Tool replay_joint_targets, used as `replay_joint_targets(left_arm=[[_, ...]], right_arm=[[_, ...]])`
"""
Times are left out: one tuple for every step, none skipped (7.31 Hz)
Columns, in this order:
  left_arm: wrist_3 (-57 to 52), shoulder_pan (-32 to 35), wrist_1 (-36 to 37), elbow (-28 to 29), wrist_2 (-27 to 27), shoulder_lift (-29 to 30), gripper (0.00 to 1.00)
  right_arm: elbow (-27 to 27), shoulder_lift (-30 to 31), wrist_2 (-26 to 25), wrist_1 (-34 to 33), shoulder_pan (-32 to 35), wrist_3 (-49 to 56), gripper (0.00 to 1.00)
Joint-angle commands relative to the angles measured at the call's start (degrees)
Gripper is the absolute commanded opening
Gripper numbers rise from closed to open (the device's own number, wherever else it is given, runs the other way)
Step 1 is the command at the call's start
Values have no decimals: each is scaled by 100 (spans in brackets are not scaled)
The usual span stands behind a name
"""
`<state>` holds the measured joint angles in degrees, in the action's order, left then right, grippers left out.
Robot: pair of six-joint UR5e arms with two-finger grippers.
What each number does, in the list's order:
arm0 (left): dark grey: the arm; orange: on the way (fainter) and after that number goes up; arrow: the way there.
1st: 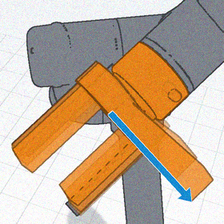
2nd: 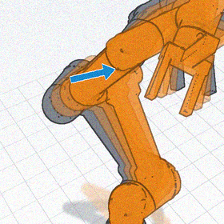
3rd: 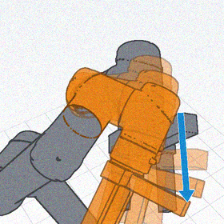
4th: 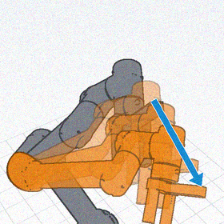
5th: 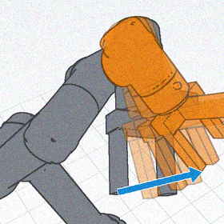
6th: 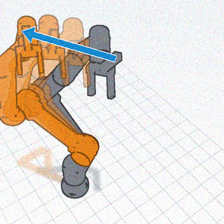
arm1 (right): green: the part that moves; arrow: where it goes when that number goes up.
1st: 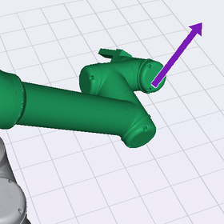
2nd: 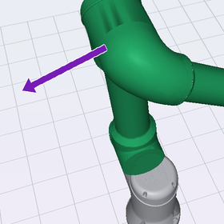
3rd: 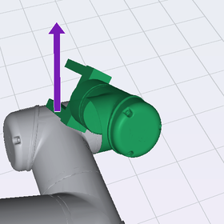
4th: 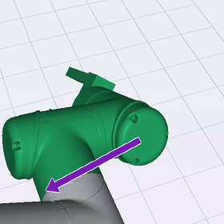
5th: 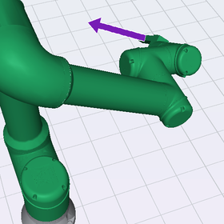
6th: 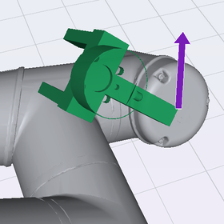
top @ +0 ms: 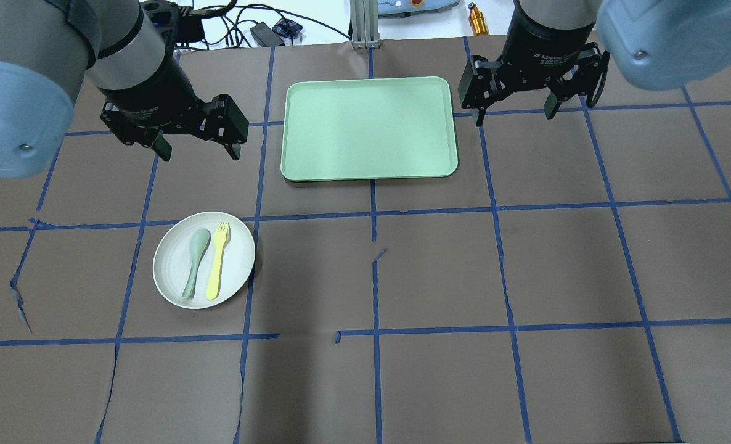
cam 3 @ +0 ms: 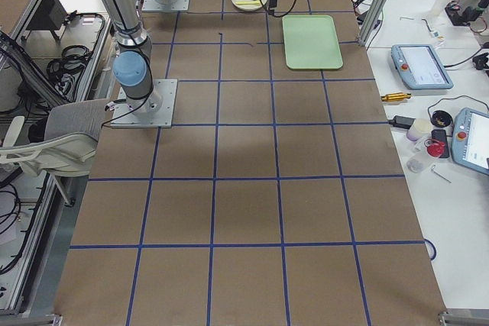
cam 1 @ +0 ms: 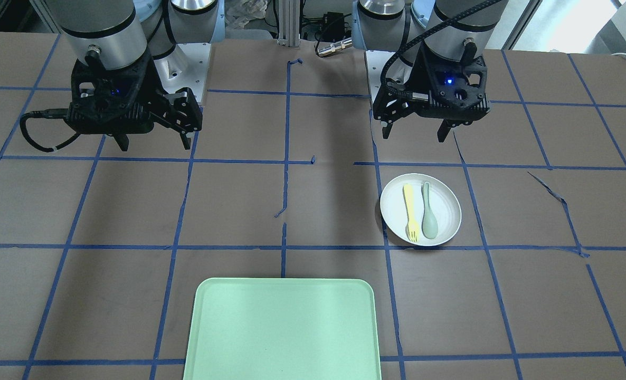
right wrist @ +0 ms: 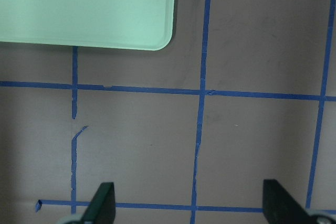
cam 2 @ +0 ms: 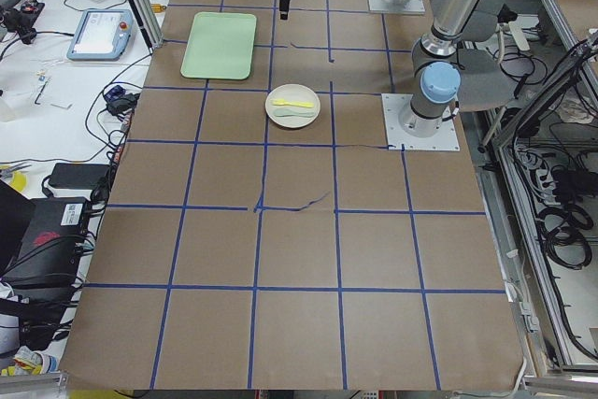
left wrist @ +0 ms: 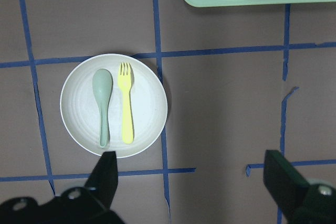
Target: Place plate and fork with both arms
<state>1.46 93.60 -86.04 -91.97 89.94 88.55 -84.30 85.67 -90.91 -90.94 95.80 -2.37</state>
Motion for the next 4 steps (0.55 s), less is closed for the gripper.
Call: replay_joint_targets(left_arm=[[13, 0, -1, -5, 6, 4, 100], [13, 0, -1, -23, -12, 4, 100], [39, 0, -18, -31, -12, 4, 100], [56, 0, -9, -23, -12, 4, 100]], right_arm=[[18, -24, 3, -28, 0, 0, 100], [45, 11, -14, 6, 0, -9, 100], [71, 20, -14, 24, 0, 0, 100], [19, 29, -14, 24, 0, 0, 100]])
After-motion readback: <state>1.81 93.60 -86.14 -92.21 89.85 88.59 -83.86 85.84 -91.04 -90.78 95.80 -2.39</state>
